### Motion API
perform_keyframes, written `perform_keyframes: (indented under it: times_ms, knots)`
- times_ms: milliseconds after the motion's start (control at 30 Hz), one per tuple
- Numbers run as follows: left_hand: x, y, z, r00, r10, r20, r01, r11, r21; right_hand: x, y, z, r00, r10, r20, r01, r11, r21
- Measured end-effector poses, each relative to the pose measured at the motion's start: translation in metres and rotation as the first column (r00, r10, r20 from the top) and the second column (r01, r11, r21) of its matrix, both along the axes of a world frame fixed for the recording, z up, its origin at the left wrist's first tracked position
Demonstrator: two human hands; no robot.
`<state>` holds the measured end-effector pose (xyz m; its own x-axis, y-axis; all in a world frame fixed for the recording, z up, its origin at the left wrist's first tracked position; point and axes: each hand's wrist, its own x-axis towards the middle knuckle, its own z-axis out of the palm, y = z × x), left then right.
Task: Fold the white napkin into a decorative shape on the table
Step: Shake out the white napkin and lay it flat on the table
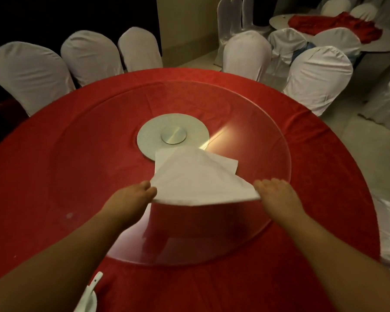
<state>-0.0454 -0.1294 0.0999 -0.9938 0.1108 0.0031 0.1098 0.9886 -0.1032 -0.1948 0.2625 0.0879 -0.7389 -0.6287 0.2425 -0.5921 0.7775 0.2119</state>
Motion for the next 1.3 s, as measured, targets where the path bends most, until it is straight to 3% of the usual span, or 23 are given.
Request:
perform_keyframes:
  times_ms: [133,233,500,733,867,1067,1300]
  knots:
    - [0.025,0.008,-0.049,0.948,0.098,0.303,-0.101,0.995,-0.008,0.027,0.009,-0.05,0.972,-0.121,0.199,0.087,0.981,0.173]
    - [0.037,0.014,-0.069,0.898,0.137,0.419,-0.152,0.988,0.004,0.045,0.004,-0.069,0.908,-0.192,0.373,0.093,0.959,0.266]
    - [0.049,0.033,-0.08,0.925,0.06,0.374,-0.12,0.983,0.139,0.088,-0.036,-0.096,0.801,0.018,0.598,-0.078,0.994,0.075]
    - [0.059,0.009,-0.09,0.862,0.145,0.486,-0.107,0.989,-0.105,0.081,-0.027,-0.099,0.765,-0.129,0.631,0.021,0.984,0.175]
    - [0.064,0.007,-0.097,0.836,0.152,0.527,-0.164,0.986,-0.025,0.075,-0.023,-0.093,0.778,-0.145,0.612,0.011,0.976,0.217]
    - [0.069,0.009,-0.104,0.837,0.167,0.521,-0.221,0.974,0.043,0.086,-0.001,-0.098,0.816,-0.033,0.576,-0.124,0.965,0.23]
    - [0.069,0.01,-0.106,0.842,0.153,0.518,-0.213,0.975,0.058,0.09,0.008,-0.11,0.859,-0.05,0.509,-0.043,0.985,0.168]
